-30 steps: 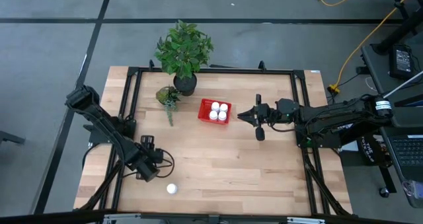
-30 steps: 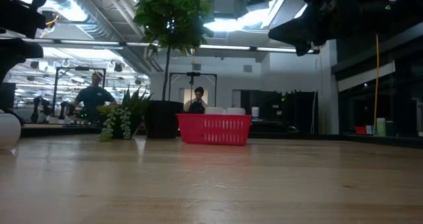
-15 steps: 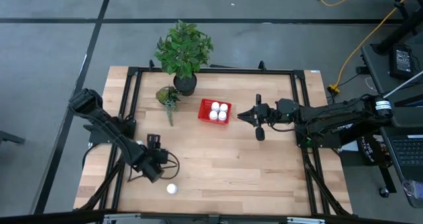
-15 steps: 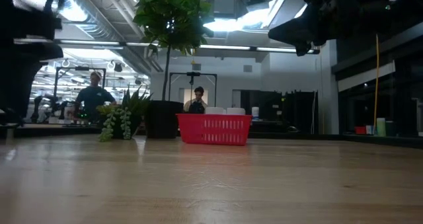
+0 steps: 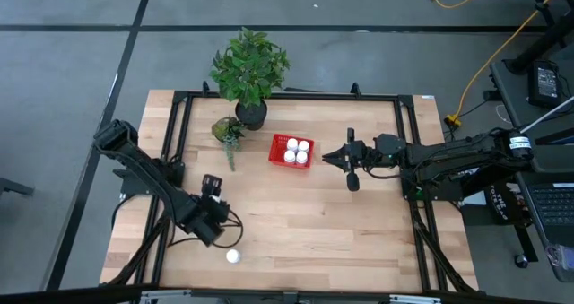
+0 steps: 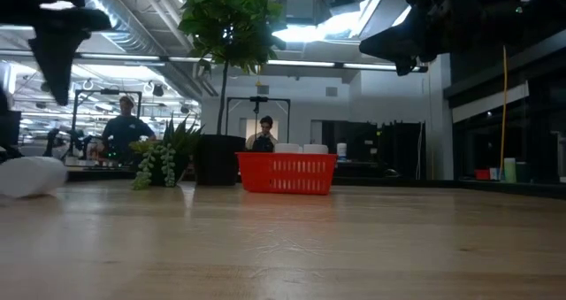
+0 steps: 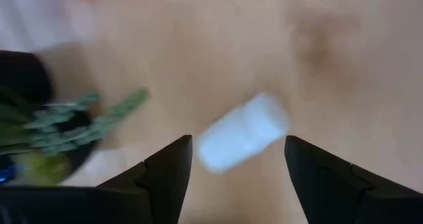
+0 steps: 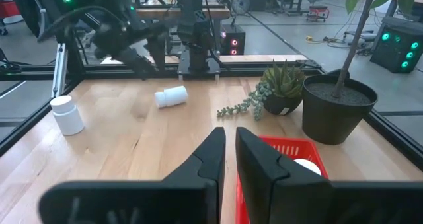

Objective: Pick and place pill bottles into a basket
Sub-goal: Put the white medicine bottle into the red bin

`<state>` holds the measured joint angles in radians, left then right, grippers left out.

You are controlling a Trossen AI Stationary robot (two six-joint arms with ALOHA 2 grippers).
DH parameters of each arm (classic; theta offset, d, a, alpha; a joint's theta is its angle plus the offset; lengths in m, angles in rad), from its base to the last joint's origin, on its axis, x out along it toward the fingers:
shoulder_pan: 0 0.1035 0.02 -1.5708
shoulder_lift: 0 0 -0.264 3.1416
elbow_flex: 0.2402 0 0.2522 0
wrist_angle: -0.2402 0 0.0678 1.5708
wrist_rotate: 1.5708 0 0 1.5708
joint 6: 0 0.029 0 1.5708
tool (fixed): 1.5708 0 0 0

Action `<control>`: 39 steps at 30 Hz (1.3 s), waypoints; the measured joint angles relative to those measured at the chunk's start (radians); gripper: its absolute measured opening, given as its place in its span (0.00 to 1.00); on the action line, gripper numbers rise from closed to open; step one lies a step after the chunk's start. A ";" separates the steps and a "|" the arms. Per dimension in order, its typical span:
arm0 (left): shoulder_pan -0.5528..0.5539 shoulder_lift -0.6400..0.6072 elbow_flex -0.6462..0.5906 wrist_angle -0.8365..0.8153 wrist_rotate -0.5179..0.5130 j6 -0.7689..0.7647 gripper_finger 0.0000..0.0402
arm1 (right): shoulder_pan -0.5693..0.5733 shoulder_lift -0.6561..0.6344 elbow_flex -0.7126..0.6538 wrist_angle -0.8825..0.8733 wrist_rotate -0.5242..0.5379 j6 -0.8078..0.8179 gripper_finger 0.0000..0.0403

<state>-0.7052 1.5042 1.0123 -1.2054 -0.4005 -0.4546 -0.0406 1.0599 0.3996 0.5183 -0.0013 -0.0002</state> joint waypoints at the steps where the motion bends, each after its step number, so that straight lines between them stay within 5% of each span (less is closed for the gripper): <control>1: 0.000 0.000 0.001 -0.023 -0.024 0.018 0.58 | 0.000 0.000 0.000 0.000 0.000 0.000 0.10; 8: 0.058 0.000 -0.042 -0.009 -0.044 0.132 0.58 | 0.000 0.000 0.000 -0.012 0.000 -0.002 0.10; 15: 0.212 0.000 -0.052 0.137 -0.041 0.422 0.58 | 0.000 0.000 0.000 -0.011 0.000 -0.003 0.10; 29: 0.558 0.000 -0.052 0.427 0.134 1.014 0.58 | 0.000 0.000 0.000 -0.049 -0.003 -0.004 0.10; 39: 0.661 0.092 -0.052 0.532 0.209 1.341 0.58 | 0.000 0.000 0.000 -0.118 -0.003 0.038 0.10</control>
<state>-0.0442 1.5959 0.9600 -0.6729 -0.1911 0.8864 -0.0406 1.0599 0.3996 0.3998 -0.0048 0.0375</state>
